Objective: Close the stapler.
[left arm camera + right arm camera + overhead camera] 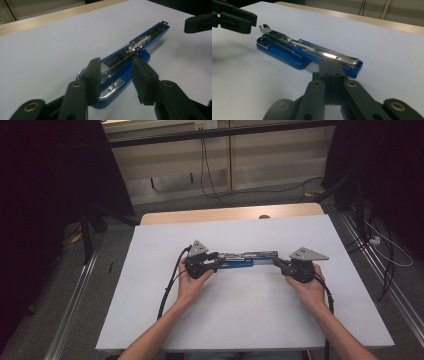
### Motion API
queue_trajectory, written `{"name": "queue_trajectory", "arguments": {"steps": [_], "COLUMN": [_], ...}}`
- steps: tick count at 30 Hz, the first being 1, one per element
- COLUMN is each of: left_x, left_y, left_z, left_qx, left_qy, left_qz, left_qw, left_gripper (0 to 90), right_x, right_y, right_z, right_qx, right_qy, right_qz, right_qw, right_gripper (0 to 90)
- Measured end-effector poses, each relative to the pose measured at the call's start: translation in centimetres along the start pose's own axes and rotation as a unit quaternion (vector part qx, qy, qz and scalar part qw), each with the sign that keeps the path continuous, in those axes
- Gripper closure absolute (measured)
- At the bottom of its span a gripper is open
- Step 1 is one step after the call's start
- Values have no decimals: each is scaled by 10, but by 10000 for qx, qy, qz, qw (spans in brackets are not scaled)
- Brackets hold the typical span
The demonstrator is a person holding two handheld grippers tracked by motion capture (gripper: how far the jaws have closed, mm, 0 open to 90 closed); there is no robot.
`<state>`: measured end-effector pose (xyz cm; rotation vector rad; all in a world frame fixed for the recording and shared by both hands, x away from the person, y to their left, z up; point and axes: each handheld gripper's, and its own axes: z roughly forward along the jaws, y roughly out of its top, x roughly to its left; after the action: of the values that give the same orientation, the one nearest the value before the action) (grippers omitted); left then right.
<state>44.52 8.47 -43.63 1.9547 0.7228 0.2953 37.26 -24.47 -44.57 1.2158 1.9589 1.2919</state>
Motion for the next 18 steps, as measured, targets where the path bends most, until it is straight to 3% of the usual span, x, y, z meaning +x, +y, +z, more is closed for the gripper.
{"name": "queue_trajectory", "arguments": {"steps": [3,8,11,14,18], "left_x": [0,-2,-3,1,7], "left_y": [-1,-1,0,3,7], "left_z": [1,2,0,-4,-5], "left_qx": [46,174,279,397,452], "left_qy": [-162,-394,-414,-288,-162], "left_qz": [-61,-91,-85,62,30], "left_qw": [9998,9990,9987,9988,9988], "left_gripper": [679,895,900,900,900], "right_x": [1,2,1,-1,-1], "right_y": [0,1,1,2,2], "right_z": [1,2,1,-1,-1], "right_qx": [75,102,80,67,64], "right_qy": [28,61,62,51,21], "right_qz": [-82,-61,-71,-42,-37], "right_qw": [9999,9999,9999,10000,10000], "right_gripper": [900,900,900,900,900]}}
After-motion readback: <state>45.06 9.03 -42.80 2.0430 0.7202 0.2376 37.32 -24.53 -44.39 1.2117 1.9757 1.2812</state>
